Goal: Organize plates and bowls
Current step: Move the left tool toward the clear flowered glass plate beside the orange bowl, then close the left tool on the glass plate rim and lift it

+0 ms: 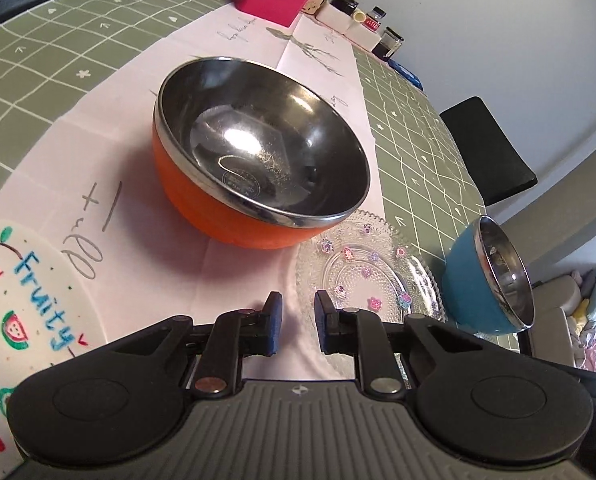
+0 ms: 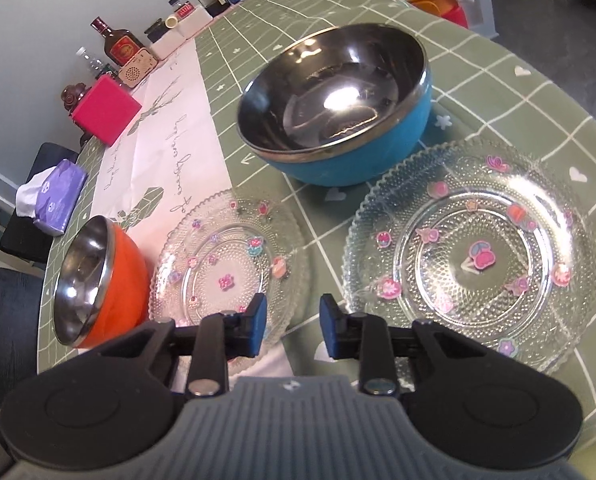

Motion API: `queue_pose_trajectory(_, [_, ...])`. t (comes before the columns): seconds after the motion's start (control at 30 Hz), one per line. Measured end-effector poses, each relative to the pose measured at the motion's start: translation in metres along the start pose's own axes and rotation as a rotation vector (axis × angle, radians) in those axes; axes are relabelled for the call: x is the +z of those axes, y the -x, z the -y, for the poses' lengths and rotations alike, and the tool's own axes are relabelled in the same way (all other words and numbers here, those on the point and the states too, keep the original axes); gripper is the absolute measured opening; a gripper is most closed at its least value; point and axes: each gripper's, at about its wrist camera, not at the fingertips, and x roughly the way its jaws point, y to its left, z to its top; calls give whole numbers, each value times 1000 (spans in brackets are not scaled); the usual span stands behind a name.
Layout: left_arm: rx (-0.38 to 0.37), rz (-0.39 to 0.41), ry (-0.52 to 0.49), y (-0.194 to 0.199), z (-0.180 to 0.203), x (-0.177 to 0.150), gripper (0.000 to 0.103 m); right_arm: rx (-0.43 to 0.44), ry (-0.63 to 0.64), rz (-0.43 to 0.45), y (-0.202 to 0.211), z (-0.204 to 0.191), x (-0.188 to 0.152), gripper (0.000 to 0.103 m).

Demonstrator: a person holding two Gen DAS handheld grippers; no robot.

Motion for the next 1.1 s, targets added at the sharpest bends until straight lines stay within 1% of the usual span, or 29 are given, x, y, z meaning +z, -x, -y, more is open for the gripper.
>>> queue_pose_trajectory(0.1, [-8, 0, 3, -4, 0, 0, 22, 20, -23, -5, -3, 4, 1, 20])
queue_pose_trajectory(0.13, [-7, -4, 2, -6, 0, 0, 20, 22, -29, -8, -4, 5, 1, 16])
queue_pose_trajectory(0.2, [-8, -1, 3, -7, -1, -1, 15, 32, -42, -15, -6, 8, 1, 12])
queue_pose_trajectory(0.23, [-11, 1, 5, -8, -1, -1, 14, 45, -50, -17, -7, 10, 1, 9])
queue_pose_trajectory(0.33, [-20, -2, -5, -9, 0, -1, 10, 57, -52, -16, -8, 10, 1, 6])
queue_pose_trajectory(0.53, [-1, 0, -14, -8, 3, -3, 9, 45, -34, -17, -6, 7, -2, 5])
queue_pose_trajectory(0.63, [9, -5, -25, -3, 3, -7, 9, 20, -2, -27, -3, 1, -5, 5])
queue_pose_trajectory(0.73, [15, -7, -26, 5, 0, -13, 9, -3, 20, -51, 1, -3, -10, 5])
queue_pose_trajectory(0.9, [24, -20, -31, 22, -10, -24, 9, -14, 48, -113, 12, -6, -25, 6])
queue_pose_trajectory(1.0, [19, -34, -47, 26, -12, -24, 10, -26, 81, -120, 15, -10, -32, 6])
queue_pose_trajectory(1.03, [16, -38, -55, 26, -12, -22, 11, -28, 90, -117, 16, -11, -33, 9])
queue_pose_trajectory(1.1, [36, -11, -72, 27, -12, -18, 12, -48, 114, -92, 19, -14, -32, 13])
